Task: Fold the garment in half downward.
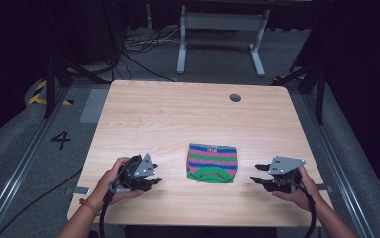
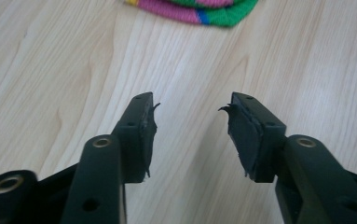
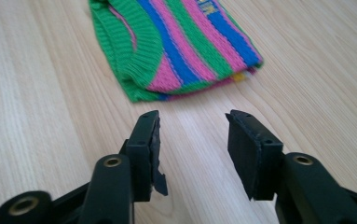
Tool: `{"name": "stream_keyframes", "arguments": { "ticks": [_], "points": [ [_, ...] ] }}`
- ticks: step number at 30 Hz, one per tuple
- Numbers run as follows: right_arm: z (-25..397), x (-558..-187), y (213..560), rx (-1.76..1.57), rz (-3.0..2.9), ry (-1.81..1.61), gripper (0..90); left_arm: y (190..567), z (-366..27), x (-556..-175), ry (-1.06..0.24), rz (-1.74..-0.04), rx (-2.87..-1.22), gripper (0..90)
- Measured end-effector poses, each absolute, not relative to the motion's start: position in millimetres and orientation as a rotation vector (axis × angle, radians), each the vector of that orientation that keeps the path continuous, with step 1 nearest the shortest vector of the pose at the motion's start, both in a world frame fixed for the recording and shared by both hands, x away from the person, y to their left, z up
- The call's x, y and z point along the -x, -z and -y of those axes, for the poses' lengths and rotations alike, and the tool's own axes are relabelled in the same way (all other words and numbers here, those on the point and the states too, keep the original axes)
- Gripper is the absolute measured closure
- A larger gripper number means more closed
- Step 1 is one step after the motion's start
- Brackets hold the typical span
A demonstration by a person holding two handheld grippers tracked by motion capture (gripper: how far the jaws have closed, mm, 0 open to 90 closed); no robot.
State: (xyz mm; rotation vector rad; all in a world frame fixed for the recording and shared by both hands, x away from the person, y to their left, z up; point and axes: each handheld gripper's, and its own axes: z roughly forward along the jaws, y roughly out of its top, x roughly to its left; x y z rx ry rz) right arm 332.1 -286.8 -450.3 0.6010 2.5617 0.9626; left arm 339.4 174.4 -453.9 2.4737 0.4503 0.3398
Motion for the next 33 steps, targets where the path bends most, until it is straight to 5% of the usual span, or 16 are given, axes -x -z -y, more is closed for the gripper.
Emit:
{"name": "stream_keyframes", "arguments": {
  "ticks": [13,33],
  "points": [
    [334,-326,467,-0.803,-2.479,-0.975,32.9,465,-213,-335,-0.335,-0.613,-2.391,28.3],
    [392,-309,494,-1.109,-2.363,-0.960,27.2,485,-263,-325,-0.253,-0.742,-2.303,19.9]
  ]
}}
